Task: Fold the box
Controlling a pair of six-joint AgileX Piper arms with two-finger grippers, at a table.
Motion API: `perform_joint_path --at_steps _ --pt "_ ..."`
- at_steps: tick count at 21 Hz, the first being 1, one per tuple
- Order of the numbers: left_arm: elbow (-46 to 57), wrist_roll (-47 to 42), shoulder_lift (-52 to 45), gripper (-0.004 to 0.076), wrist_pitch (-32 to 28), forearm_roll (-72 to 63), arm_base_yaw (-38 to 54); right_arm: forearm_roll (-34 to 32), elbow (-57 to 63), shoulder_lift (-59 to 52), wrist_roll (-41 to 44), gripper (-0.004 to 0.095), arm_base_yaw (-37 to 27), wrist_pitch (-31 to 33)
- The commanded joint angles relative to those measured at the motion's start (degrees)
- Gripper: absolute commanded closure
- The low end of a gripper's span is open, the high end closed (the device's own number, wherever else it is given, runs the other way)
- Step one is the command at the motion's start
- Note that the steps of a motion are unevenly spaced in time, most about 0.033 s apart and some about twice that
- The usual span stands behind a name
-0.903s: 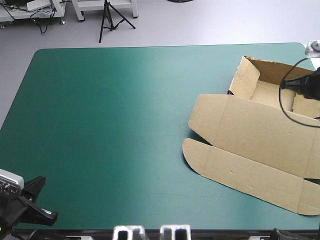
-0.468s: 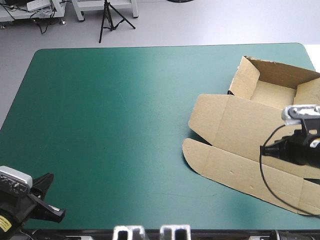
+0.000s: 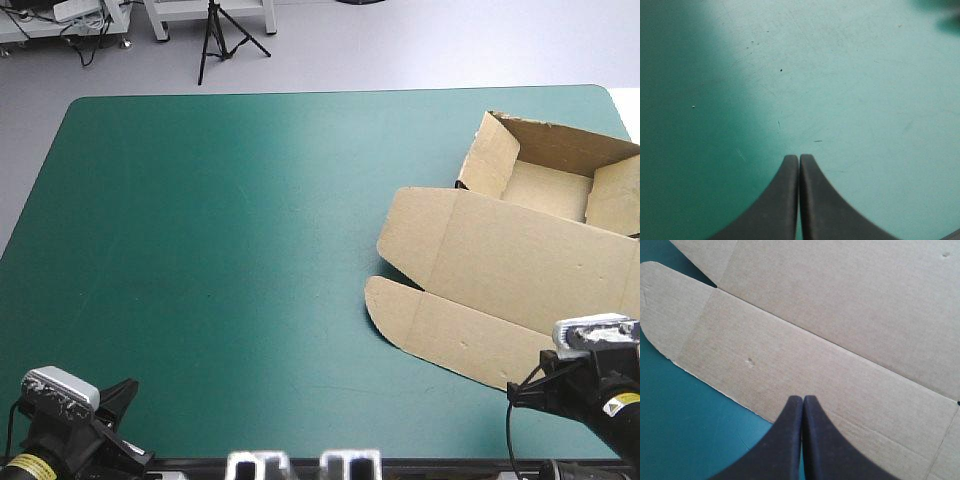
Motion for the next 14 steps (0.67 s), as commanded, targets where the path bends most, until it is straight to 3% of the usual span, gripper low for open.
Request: perform_joint_path --at_steps 1,11,14 --pt "-1.3 0.9 0.5 0.0732 -3.5 -0.9 0.0 1.0 3.0 -4.5 -0.6 0.0921 0.0 -6.0" --pt "-1.3 0.6 0.5 0.0732 -2.3 -0.7 0.0 0.8 6.4 -7.7 -0.4 0.0921 0.0 -6.3" --pt "-1.3 0.6 0.5 0.0732 -2.3 -0.7 0.0 1.0 6.4 -7.7 3.0 0.0921 0.0 -2.4"
